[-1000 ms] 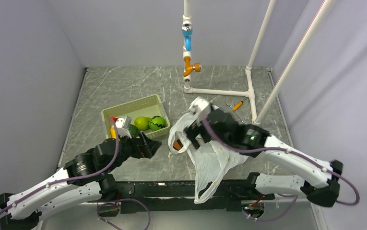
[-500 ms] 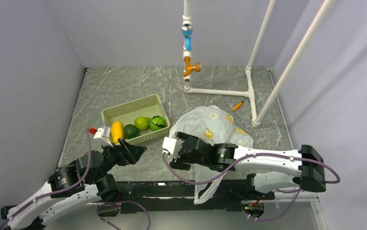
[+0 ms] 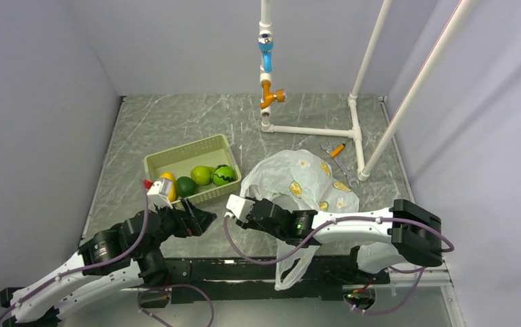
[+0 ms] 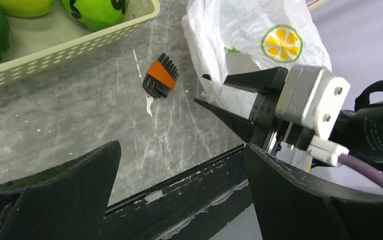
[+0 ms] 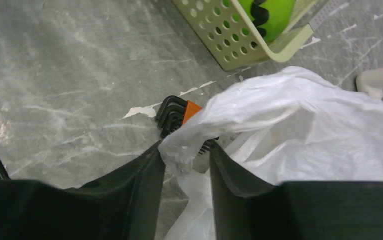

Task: Take the fake fruits out of the plastic bag
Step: Adjust the plastic bag at the center of the board.

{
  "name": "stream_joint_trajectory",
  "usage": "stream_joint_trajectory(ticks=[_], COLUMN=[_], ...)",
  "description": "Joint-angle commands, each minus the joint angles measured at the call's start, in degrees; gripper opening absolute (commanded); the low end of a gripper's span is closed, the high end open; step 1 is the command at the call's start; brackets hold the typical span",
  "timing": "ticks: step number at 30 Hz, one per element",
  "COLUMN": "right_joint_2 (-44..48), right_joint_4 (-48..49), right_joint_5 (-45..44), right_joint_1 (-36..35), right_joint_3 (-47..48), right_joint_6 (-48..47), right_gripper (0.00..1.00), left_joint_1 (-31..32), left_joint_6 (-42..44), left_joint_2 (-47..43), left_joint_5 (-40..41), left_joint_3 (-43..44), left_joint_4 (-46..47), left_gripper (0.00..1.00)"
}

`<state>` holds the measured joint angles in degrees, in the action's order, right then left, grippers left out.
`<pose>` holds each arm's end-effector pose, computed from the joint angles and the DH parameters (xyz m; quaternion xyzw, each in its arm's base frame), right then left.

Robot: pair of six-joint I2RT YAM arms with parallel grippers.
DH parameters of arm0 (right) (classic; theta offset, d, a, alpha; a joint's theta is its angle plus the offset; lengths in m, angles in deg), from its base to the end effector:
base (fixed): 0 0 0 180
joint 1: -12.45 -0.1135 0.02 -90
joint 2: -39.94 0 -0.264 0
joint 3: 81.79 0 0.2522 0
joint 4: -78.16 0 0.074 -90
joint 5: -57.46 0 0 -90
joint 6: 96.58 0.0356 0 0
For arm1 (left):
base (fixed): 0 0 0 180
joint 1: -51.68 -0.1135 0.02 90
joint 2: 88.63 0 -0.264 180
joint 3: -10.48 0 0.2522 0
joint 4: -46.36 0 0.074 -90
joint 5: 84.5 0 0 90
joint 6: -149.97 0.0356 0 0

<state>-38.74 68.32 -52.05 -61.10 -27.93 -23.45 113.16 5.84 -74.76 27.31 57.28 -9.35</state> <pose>0.0923 0.2705 0.2053 -0.5640 0.6708 0.0852 0.4740 0.0470 -0.0588 0.2724 -0.0521 0.8228 -0.3760 0.4229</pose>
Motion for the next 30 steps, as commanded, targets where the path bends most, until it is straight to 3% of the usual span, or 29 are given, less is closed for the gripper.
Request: stream_joint_trajectory(ticks=[1,5,9,17,24,26,30], right_joint_2=[0.44,5.18,12.65,19.85,15.31,14.32,12.55], right_joint_4=[3.86,-0.69,-7.03,-16.6,-20.63,-20.16,-20.05], right_joint_5=[-3.34,-0.71,4.05,27.68,30.53,30.34,29.7], right_joint_1=[0.61,0.95,1.97,13.72,14.17,14.53,15.95], right_joint_3=[2.68,4.69,7.88,15.23,21.1,21.35,23.01], right_joint_6=[2.21,2.94,3.62,10.73,12.74,13.68,16.68], right_gripper=[0.28,0.0,0.0,0.0,0.0,0.0,0.0], left_joint_1=[-0.04,-0.03,-0.04,-0.03,0.53,2.56,8.56], left_joint_6=[1.12,1.66,5.31,14.69,16.1,16.99,20.54], left_joint_2=[2.3,3.21,3.83,9.8,25.93,29.24,34.0], left_joint_5=[-2.06,-3.07,-8.02,-24.93,-38.39,-38.06,-28.44], left_joint_3=[0.37,-0.64,-2.78,-6.66,-4.64,-4.46,-5.69], left_joint_4=[3.66,6.76,15.15,38.74,55.57,60.64,69.5], left_gripper=[0.99,0.99,0.99,0.99,0.96,0.95,0.9])
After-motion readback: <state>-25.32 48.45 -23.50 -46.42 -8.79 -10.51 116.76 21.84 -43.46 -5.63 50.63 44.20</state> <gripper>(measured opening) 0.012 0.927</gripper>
